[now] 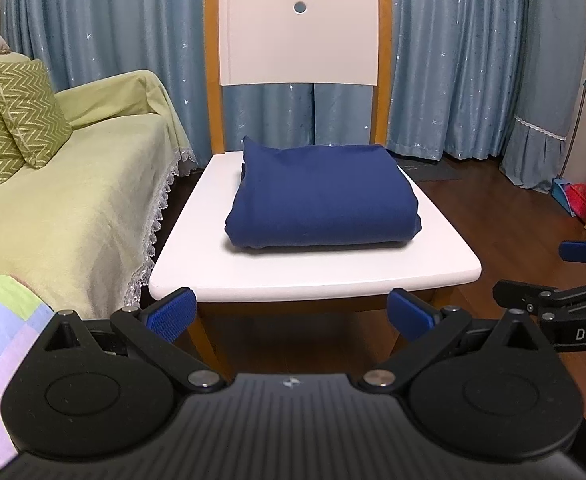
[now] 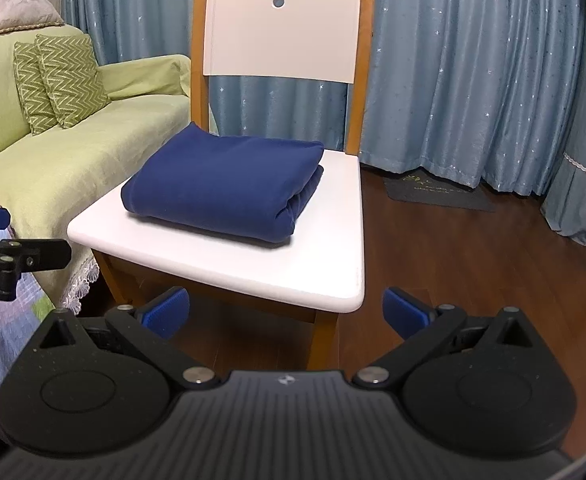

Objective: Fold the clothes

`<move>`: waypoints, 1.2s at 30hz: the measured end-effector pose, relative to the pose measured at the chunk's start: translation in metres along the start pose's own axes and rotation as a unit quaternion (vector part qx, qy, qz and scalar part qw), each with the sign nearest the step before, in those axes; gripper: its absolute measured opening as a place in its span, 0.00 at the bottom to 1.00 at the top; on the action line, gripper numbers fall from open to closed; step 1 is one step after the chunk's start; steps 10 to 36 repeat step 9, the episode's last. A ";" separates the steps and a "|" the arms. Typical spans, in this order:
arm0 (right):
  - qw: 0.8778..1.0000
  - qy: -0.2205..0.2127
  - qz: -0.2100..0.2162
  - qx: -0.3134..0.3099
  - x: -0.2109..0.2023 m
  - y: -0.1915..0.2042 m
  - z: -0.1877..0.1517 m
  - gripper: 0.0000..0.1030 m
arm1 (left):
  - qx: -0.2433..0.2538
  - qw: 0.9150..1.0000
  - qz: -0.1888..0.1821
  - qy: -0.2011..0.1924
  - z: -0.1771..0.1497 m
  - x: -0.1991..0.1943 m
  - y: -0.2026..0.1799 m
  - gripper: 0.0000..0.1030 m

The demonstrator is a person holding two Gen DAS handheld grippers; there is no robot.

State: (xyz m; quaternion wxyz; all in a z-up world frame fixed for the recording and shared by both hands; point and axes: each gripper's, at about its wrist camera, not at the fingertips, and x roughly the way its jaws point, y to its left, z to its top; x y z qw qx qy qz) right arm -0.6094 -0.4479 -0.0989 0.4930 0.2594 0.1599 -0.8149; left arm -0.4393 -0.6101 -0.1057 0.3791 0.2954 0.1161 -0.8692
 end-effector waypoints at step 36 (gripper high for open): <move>1.000 0.000 -0.001 0.000 0.000 0.001 -0.001 0.99 | 0.023 0.999 0.001 -0.022 -0.002 -0.007 -0.009 0.99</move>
